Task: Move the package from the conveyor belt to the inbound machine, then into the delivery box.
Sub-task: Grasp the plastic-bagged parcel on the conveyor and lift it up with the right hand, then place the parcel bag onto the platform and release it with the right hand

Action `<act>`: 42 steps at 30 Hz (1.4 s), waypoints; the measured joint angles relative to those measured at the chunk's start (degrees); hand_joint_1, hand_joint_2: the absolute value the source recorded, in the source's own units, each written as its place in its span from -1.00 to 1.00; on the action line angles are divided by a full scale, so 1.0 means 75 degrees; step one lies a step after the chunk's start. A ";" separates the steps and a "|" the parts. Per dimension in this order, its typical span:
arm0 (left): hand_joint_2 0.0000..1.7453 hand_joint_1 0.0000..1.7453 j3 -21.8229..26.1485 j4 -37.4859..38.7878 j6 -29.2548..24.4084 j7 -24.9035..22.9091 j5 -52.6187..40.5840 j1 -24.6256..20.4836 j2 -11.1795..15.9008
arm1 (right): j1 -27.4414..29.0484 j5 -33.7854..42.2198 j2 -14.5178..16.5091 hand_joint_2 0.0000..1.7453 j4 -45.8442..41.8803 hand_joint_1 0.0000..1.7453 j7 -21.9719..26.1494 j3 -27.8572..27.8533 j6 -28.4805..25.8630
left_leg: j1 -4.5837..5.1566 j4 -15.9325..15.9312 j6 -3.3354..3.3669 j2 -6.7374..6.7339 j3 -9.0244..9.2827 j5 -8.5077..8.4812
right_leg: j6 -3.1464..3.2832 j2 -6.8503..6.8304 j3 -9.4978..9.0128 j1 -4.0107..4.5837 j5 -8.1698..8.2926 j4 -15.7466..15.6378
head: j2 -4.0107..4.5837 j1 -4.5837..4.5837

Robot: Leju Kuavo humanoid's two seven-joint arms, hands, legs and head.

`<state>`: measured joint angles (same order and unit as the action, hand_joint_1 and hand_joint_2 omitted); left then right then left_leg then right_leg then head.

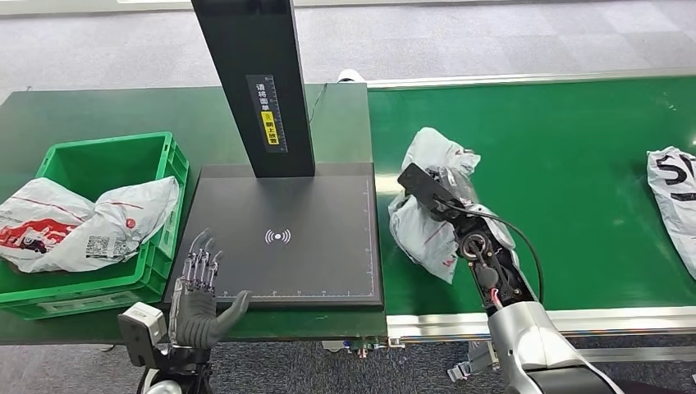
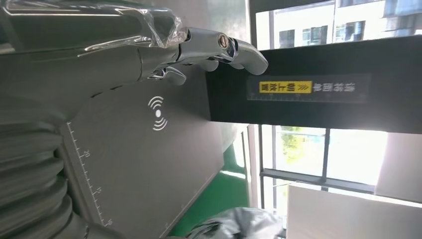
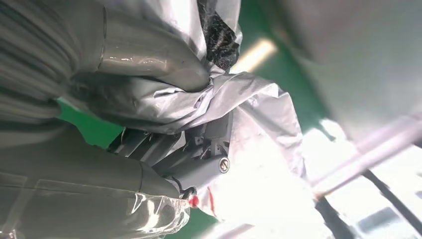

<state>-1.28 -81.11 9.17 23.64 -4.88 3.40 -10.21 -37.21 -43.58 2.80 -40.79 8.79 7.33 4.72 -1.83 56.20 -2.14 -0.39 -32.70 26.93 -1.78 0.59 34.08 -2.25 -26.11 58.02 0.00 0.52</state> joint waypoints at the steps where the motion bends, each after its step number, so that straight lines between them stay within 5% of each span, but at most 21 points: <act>1: 1.00 -1.00 0.0012 -0.0017 -0.0001 0.0037 0.0001 0.0013 0.0000 | 0.0084 0.0166 0.0034 1.00 -0.0289 1.00 0.0154 0.0069 -0.0082 | 0.0000 0.0000 0.0000 0.0000 0.0000 0.0000 | 0.0000 0.0000 0.0000 0.0000 0.0000 0.0000 | 0.0000 0.0000; 14: 1.00 -1.00 0.0118 -0.0061 0.0015 0.0184 0.0033 0.0044 0.0000 | 0.0758 0.1393 0.0275 1.00 -0.2251 1.00 0.1435 0.0831 -0.0716 | 0.0000 0.0000 0.0000 -0.0002 0.0002 0.0000 | 0.0000 0.0001 0.0001 0.0000 0.0000 0.0000 | 0.0000 -0.0001; 22: 1.00 -1.00 0.0114 -0.0051 0.0033 0.0199 0.0071 -0.0043 0.0000 | 0.0871 0.1386 0.0331 1.00 -0.2474 1.00 0.1584 0.1244 -0.0609 | 0.0000 -0.0001 0.0000 -0.0002 0.0000 0.0000 | 0.0000 0.0000 -0.0002 0.0000 0.0000 0.0000 | 0.0000 0.0000; 30: 1.00 -1.00 0.0058 0.0157 0.0029 0.0296 0.0366 -0.0422 0.0054 | 0.0489 0.0556 0.0576 1.00 -0.1112 1.00 0.2127 0.3017 0.0040 | -0.0005 -0.0004 -0.0003 -0.0001 0.0003 -0.0002 | 0.0002 0.0000 -0.0002 0.0006 -0.0001 0.0001 | 0.0000 -0.0001; 40: 1.00 -1.00 -0.0105 0.0561 -0.0179 0.0342 0.0441 -0.0770 0.0197 | -0.0133 0.0585 0.0876 1.00 0.0884 1.00 0.1657 0.4537 0.1519 | -0.0001 -0.0001 -0.0002 -0.0001 0.0014 -0.0001 | 0.0001 0.0000 -0.0010 0.0001 -0.0001 -0.0001 | 0.0000 0.0000; 41: 1.00 -1.00 -0.0130 0.0603 -0.0191 0.0342 0.0441 -0.0802 0.0206 | -0.0192 0.0616 0.0883 1.00 0.0993 0.74 0.1633 0.4601 0.1543 | -0.0001 -0.0001 -0.0002 -0.0001 0.0019 -0.0001 | 0.0001 0.0000 -0.0015 0.0001 -0.0001 -0.0001 | 0.0000 0.0000; 42: 1.00 -1.00 -0.0154 0.0640 -0.0199 0.0342 0.0441 -0.0832 0.0213 | -0.0245 0.0644 0.0886 1.00 0.1075 0.23 0.1610 0.4652 0.1539 | -0.0001 -0.0001 -0.0002 -0.0001 0.0024 -0.0001 | 0.0001 0.0000 -0.0019 0.0001 -0.0001 -0.0001 | 0.0000 0.0000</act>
<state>-2.43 -76.31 7.68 26.21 -1.57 -2.84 -8.61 -39.05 -38.75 9.44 -32.73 20.87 42.22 16.26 -1.84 56.19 -2.15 -0.40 -32.52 26.92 -1.77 0.59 33.94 -2.25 -26.12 58.01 0.00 0.52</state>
